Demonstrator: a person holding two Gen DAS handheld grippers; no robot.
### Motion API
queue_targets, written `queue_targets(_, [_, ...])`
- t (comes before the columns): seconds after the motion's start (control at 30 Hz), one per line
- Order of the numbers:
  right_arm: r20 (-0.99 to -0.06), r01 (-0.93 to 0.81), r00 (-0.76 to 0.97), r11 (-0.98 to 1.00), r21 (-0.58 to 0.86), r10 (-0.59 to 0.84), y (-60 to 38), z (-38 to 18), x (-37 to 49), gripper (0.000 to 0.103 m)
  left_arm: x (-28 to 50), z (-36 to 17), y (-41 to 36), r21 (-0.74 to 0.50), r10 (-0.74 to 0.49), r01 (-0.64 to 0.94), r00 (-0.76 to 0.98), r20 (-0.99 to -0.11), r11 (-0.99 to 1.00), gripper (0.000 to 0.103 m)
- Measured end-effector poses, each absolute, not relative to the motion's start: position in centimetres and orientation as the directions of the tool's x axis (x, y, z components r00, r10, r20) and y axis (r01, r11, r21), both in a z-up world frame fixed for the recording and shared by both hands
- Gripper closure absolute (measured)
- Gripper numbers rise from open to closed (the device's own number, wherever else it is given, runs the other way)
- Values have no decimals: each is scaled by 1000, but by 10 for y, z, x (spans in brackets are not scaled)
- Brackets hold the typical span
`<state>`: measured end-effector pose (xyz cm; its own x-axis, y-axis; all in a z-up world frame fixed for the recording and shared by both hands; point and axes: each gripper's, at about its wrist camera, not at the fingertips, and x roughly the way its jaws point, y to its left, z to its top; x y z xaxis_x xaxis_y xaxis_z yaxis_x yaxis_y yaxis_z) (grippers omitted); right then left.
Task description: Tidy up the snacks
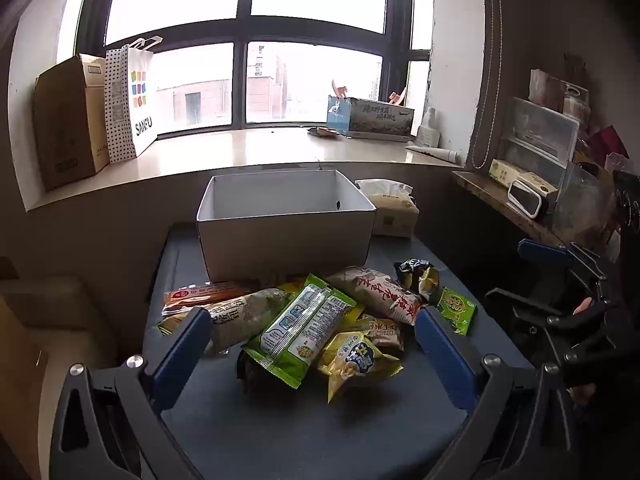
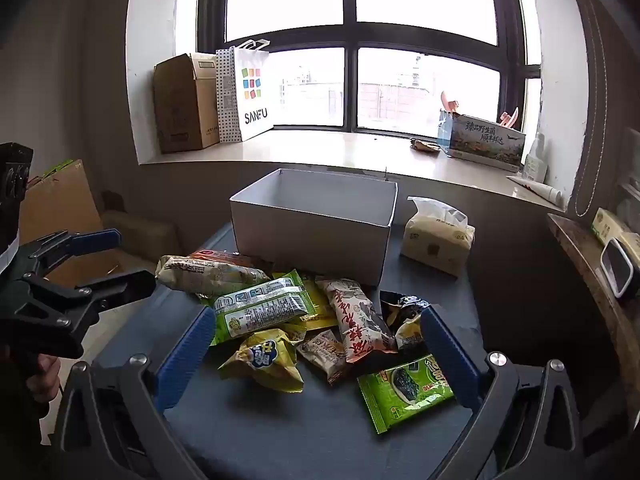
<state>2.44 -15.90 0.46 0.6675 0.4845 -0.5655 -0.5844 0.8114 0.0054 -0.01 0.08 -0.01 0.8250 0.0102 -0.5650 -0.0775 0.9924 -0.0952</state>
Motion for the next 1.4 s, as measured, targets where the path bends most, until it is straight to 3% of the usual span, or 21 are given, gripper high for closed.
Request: queue_targets(1.4, [-578,-584,659,811,10,482,-160,0,24,0,2,-7,-2,-78,6,-63,815,-579,995,0])
